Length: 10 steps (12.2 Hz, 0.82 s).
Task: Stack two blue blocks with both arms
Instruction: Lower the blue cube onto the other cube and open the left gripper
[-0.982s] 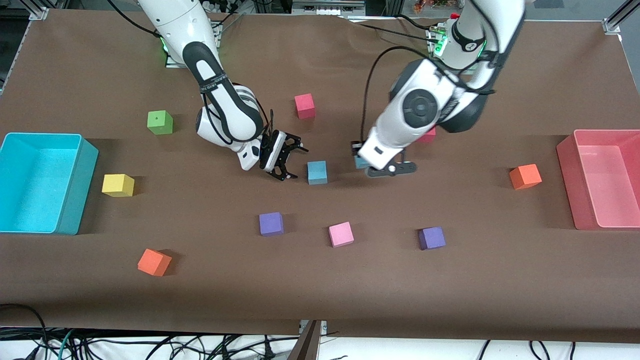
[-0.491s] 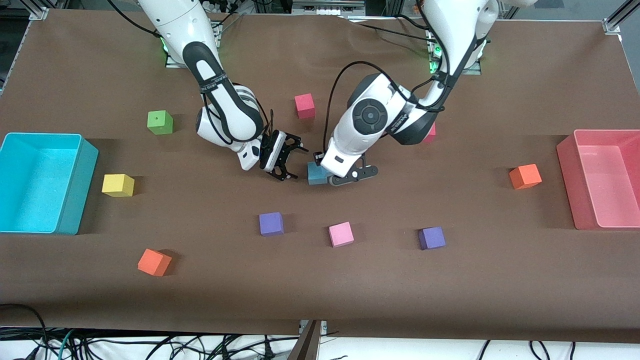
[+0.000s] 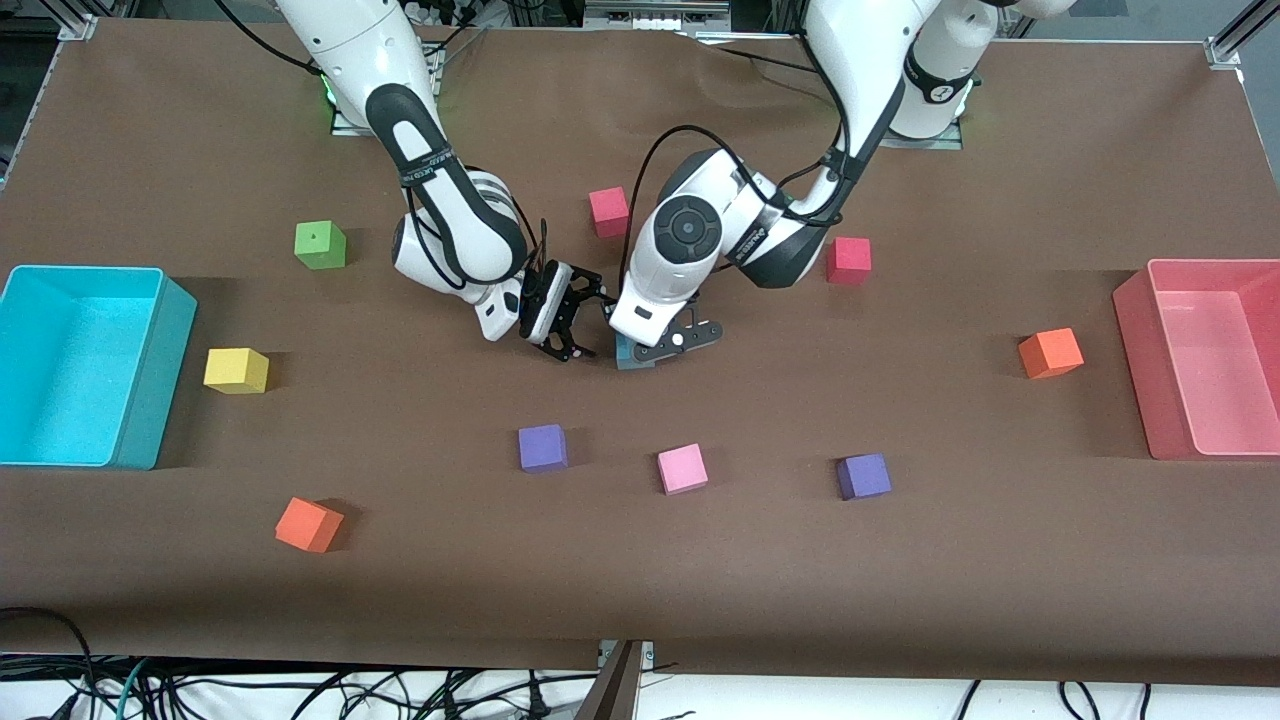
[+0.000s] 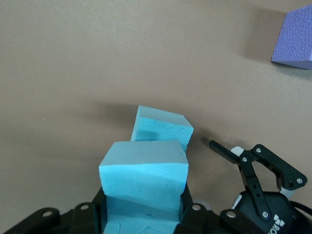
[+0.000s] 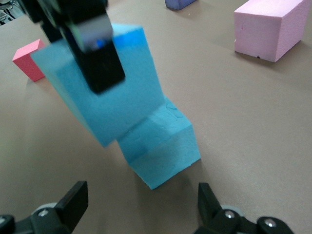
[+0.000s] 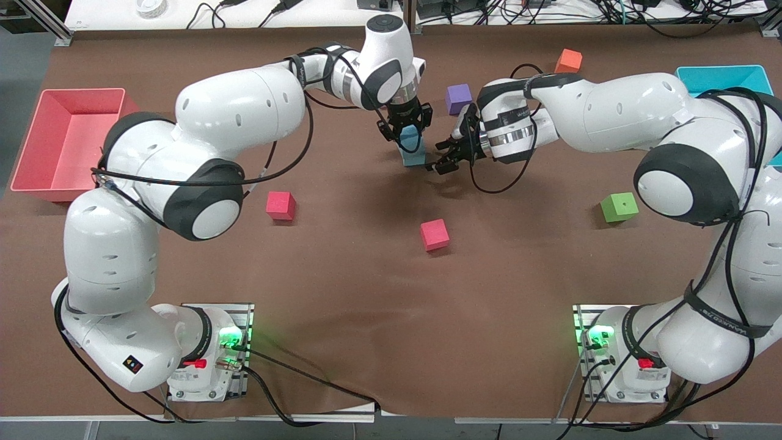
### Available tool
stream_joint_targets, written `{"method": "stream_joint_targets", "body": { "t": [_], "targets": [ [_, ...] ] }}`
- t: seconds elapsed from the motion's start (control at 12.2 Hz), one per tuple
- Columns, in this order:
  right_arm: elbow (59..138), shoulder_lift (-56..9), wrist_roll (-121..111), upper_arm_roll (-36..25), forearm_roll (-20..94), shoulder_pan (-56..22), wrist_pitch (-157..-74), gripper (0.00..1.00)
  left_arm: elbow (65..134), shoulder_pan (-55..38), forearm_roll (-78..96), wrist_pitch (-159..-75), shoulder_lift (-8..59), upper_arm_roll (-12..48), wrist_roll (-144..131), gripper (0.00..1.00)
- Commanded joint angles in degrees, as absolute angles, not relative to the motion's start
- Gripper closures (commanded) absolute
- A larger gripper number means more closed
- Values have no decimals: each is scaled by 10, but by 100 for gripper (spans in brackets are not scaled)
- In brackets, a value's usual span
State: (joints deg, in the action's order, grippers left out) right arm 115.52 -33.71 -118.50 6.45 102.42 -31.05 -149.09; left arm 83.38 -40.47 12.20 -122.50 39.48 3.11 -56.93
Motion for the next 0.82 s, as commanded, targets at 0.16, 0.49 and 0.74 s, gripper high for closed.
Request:
{"method": "stream_joint_targets", "body": {
  "t": [0.16, 0.49, 0.74],
  "targets": [
    [1146, -344, -1200, 65, 1039, -314, -1497, 0, 785, -434, 134, -1219, 430, 2, -577, 100],
    [1146, -344, -1200, 65, 1039, -314, -1497, 0, 787, -435, 130, -1230, 437, -2, -577, 1],
    [1146, -344, -1200, 65, 1039, -314, -1497, 0, 786, -439, 130, -1231, 437, -2, -577, 0]
  ]
}}
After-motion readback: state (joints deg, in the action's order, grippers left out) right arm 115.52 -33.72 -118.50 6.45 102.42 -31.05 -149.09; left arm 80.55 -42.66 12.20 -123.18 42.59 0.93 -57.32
